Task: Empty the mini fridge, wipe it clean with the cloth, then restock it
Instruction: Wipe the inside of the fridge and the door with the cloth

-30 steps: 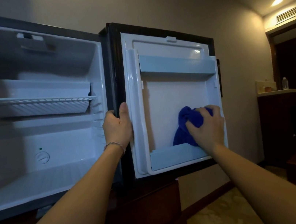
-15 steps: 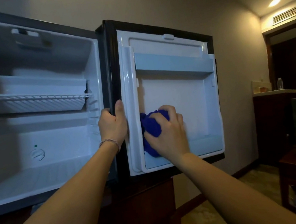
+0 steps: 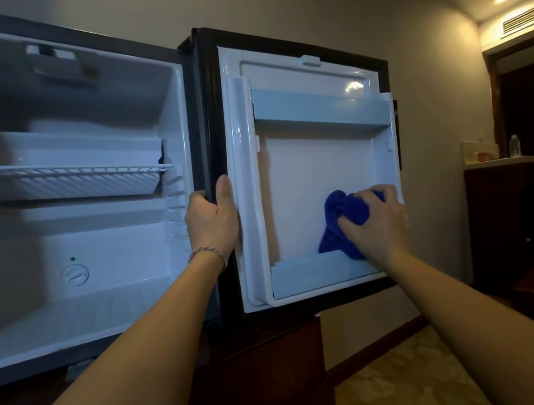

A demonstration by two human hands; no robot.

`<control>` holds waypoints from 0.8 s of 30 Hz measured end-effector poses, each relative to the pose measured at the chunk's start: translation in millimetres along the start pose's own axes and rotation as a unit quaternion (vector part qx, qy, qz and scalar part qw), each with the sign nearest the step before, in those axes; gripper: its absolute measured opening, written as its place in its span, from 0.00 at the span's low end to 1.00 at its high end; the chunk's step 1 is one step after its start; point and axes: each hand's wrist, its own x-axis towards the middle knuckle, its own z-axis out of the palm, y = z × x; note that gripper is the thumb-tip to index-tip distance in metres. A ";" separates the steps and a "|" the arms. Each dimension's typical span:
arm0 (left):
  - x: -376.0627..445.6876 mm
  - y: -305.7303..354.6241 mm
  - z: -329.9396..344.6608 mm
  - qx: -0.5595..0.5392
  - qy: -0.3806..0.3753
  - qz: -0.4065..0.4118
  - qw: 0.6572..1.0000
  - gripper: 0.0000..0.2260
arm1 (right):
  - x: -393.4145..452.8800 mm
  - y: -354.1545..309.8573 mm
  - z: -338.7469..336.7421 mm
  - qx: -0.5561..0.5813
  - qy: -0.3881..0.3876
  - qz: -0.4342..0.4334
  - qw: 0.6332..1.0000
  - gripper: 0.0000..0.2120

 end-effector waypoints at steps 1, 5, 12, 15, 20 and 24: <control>0.0 -0.2 -0.3 -0.002 0.000 0.000 1.000 0.35 | -1.9 -5.1 1.2 0.008 0.003 0.003 1.000 0.22; -0.9 -1.6 -0.3 -0.003 0.001 0.000 1.000 0.35 | -19.1 -39.4 10.1 0.025 -0.024 -0.028 0.999 0.19; 2.0 -3.8 -1.4 -0.003 -0.002 0.005 1.000 0.36 | -39.5 -89.8 20.0 0.025 -0.076 -0.113 0.990 0.20; 2.1 -3.2 -1.2 -0.004 -0.005 0.003 1.000 0.36 | -29.0 -68.6 10.9 -0.007 -0.086 -0.129 0.988 0.22; -1.8 -0.2 0.2 0.006 -0.006 0.008 1.000 0.36 | -1.2 -3.6 -14.3 -0.052 -0.071 0.006 0.996 0.22; -1.3 -0.9 0.5 0.004 -0.001 0.009 1.000 0.35 | 6.2 0.0 -12.6 -0.063 -0.094 0.013 0.994 0.23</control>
